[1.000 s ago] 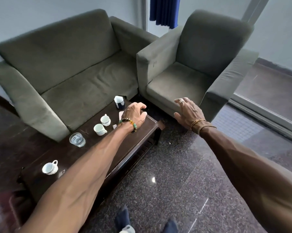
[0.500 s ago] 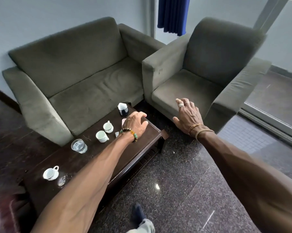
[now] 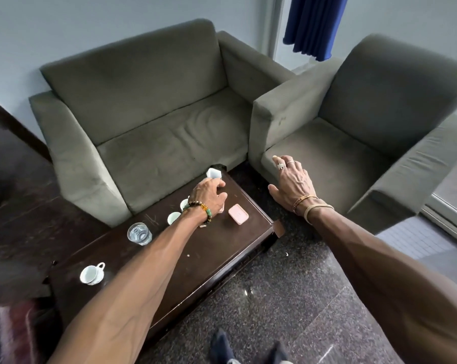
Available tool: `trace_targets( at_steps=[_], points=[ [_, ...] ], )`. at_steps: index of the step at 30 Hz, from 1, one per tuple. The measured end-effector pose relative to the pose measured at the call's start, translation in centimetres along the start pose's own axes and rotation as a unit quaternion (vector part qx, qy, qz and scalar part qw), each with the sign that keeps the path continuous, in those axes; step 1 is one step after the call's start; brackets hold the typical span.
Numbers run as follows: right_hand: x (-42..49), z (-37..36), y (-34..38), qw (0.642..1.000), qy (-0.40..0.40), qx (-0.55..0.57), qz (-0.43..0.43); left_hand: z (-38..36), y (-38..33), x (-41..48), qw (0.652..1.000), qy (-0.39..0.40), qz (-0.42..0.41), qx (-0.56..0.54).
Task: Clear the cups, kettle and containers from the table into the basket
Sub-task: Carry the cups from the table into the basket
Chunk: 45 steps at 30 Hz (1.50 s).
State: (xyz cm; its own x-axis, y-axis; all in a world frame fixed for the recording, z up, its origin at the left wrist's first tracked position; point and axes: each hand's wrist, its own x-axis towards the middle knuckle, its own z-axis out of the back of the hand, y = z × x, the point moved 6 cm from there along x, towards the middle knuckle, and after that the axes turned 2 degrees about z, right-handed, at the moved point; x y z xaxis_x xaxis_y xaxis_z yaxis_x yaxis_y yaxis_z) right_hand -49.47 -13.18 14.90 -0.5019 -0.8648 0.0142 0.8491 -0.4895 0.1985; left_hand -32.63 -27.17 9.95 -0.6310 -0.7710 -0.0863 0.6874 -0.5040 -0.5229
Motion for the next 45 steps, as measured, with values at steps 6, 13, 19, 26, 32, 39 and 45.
trace_targets(
  at_steps=[6, 13, 19, 26, 32, 39, 45],
  points=[
    [5.4, -2.4, 1.8, 0.998, 0.024, 0.014, 0.049, 0.5, 3.2, 2.5, 0.998, -0.030, 0.058, -0.013],
    [11.0, -7.8, 3.4, 0.983, 0.112, 0.003, 0.142, -1.2, 7.1, 3.9, 0.988, -0.038, 0.148, -0.017],
    [15.4, -9.9, 6.1, 0.968, 0.142, 0.000, 0.207, -1.3, 9.7, 4.2, 0.974, -0.077, 0.208, -0.034],
    [16.1, -14.1, 12.1, 0.944, 0.183, -0.010, 0.273, -1.4, 15.6, 2.0, 0.954, -0.096, 0.279, -0.057],
    [14.6, -18.5, 16.1, 0.932, 0.231, -0.008, 0.278, -1.9, 20.7, 0.2, 0.943, -0.082, 0.314, -0.079],
    [14.7, -21.8, 19.0, 0.935, 0.253, 0.009, 0.249, -2.4, 25.3, 0.8, 0.944, -0.049, 0.317, -0.073],
    [15.8, -26.2, 19.9, 0.934, 0.271, 0.007, 0.234, -4.7, 28.3, 2.7, 0.942, -0.034, 0.322, -0.089]
  ],
)
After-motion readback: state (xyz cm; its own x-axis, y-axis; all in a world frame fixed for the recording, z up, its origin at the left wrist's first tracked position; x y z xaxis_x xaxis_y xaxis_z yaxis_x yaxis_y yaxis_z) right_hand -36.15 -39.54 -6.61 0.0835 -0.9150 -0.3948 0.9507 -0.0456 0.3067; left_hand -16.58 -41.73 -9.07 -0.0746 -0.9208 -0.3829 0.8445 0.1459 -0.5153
